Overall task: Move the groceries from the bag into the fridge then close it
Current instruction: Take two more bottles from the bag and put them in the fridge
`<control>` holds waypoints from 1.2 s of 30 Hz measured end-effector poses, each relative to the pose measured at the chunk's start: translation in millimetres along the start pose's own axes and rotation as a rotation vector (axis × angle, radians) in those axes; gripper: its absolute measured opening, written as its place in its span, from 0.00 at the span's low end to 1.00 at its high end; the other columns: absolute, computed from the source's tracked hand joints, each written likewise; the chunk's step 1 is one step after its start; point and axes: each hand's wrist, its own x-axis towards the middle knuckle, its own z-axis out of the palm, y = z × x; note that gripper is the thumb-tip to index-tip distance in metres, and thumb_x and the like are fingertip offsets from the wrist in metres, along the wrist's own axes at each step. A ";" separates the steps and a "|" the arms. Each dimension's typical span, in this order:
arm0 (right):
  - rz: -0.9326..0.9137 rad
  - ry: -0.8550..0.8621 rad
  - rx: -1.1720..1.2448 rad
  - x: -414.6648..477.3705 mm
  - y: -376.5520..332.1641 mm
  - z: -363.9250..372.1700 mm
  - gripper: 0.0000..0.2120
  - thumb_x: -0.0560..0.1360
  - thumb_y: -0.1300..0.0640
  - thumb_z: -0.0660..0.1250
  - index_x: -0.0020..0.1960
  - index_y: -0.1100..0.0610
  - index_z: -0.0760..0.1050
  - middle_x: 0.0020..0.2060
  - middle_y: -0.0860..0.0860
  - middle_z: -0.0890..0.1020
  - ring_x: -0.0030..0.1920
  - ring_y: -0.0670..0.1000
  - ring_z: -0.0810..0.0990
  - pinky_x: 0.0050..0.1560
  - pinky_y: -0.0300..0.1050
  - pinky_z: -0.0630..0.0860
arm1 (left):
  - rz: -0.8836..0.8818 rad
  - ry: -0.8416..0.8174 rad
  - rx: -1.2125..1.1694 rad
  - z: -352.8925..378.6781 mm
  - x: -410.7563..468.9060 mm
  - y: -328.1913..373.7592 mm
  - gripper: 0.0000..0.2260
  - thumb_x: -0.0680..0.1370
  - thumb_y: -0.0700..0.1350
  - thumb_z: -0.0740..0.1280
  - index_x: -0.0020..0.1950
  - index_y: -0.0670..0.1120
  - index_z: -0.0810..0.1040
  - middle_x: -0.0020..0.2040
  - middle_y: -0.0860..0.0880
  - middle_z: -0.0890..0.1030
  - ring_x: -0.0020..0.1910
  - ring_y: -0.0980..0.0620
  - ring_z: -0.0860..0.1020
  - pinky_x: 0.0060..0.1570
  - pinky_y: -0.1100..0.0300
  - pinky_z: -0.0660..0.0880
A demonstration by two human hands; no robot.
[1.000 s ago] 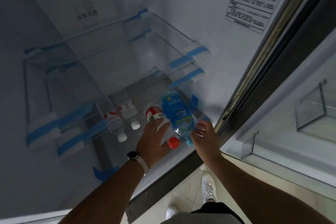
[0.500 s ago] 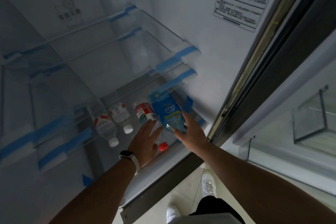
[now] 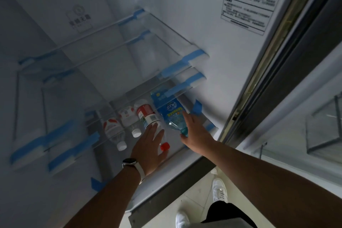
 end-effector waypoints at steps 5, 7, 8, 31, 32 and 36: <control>-0.003 -0.047 -0.114 11.9 -0.5 -2.2 0.41 0.75 0.55 0.71 0.78 0.53 0.49 0.67 0.57 0.68 0.58 0.54 0.78 0.54 0.48 0.81 | -0.017 0.022 -0.015 2.0 16.8 -5.4 0.27 0.76 0.57 0.68 0.70 0.42 0.73 0.72 0.38 0.70 0.71 0.38 0.69 0.65 0.47 0.70; -0.024 -0.064 -0.164 18.2 -2.5 -0.8 0.41 0.76 0.53 0.69 0.79 0.54 0.47 0.68 0.57 0.68 0.56 0.53 0.79 0.54 0.47 0.80 | -0.011 0.019 0.005 1.0 20.9 -7.4 0.27 0.75 0.56 0.70 0.69 0.41 0.74 0.71 0.37 0.71 0.70 0.37 0.71 0.64 0.45 0.71; -0.029 -0.068 -0.184 22.0 -4.1 -0.5 0.41 0.77 0.53 0.69 0.79 0.55 0.46 0.69 0.57 0.67 0.56 0.53 0.79 0.54 0.47 0.80 | -0.016 0.019 -0.002 -0.9 23.3 -7.9 0.27 0.75 0.55 0.71 0.68 0.41 0.74 0.71 0.36 0.71 0.69 0.36 0.71 0.63 0.43 0.72; -0.127 -0.122 -0.271 70.9 -10.6 -2.2 0.39 0.74 0.48 0.70 0.77 0.52 0.53 0.63 0.54 0.73 0.57 0.55 0.77 0.46 0.49 0.78 | -0.183 0.071 -0.121 -17.5 45.4 -37.3 0.24 0.73 0.49 0.73 0.67 0.44 0.75 0.70 0.37 0.72 0.68 0.36 0.72 0.63 0.41 0.71; -0.143 -0.117 -0.299 67.3 -14.1 -5.4 0.36 0.75 0.47 0.69 0.76 0.52 0.56 0.63 0.53 0.73 0.58 0.55 0.76 0.45 0.47 0.76 | -0.175 0.078 -0.137 -21.1 42.0 -36.2 0.25 0.73 0.49 0.72 0.68 0.44 0.74 0.70 0.38 0.72 0.67 0.36 0.72 0.64 0.41 0.72; -0.217 -0.105 -0.390 47.4 -26.1 -21.2 0.27 0.76 0.45 0.65 0.72 0.54 0.65 0.64 0.52 0.73 0.61 0.54 0.75 0.48 0.45 0.73 | -0.121 0.143 -0.188 -34.3 26.2 -23.4 0.26 0.71 0.49 0.73 0.67 0.44 0.75 0.66 0.38 0.76 0.64 0.39 0.75 0.63 0.45 0.72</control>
